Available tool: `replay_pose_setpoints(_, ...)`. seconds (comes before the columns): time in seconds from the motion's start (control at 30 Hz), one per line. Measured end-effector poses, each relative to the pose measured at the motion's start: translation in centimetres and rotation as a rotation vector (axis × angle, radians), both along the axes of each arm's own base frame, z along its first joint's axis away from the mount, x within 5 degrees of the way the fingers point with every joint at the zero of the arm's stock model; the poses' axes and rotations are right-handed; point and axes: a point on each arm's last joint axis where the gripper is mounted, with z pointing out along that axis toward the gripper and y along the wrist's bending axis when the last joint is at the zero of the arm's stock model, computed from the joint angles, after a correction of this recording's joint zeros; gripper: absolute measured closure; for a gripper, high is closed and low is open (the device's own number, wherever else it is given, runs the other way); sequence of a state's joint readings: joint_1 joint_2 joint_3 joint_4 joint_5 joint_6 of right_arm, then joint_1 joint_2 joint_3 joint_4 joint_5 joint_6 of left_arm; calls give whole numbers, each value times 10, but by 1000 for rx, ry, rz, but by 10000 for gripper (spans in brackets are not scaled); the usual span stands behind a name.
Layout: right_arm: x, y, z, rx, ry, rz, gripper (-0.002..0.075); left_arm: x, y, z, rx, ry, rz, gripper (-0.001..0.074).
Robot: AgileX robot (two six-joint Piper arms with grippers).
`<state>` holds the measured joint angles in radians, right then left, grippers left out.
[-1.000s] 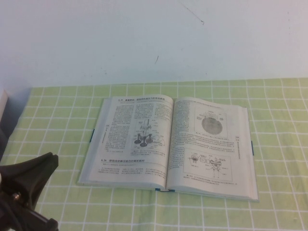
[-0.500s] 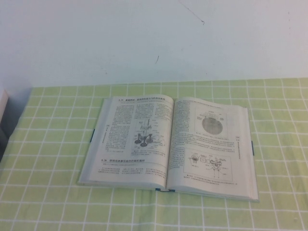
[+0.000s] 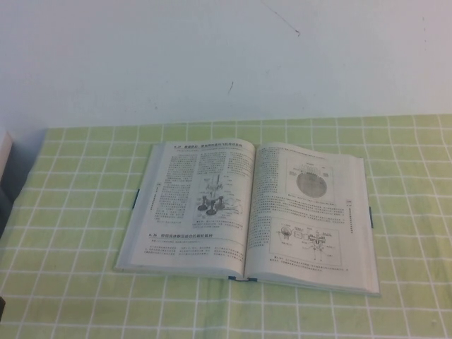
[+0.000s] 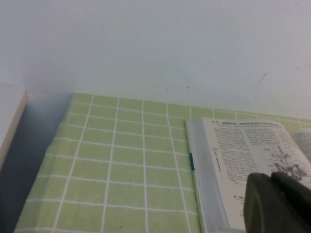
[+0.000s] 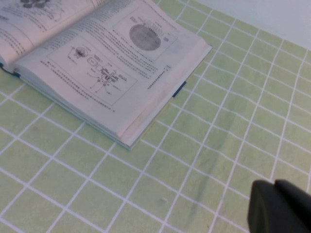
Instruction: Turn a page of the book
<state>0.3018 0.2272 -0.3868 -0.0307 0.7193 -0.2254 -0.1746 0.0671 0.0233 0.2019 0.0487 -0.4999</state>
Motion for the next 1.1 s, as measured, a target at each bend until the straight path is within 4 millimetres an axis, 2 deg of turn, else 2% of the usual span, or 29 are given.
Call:
replay_pose_setpoints(0.13,0,0,0,0,0,0,728,0,0,1,94,-27,6,738)
replay_pose_setpoints(0.33,0,0,0,2,1,1,728,0,4,1,133,-33,55,738)
replay_pose_setpoints(0.63,0,0,0,5,1,1,728,-8,4,-19,138,167,45,738)
replay_pose_setpoints(1.1,0,0,0,7,2,2,728,-9,4,-19,190,163,36,738)
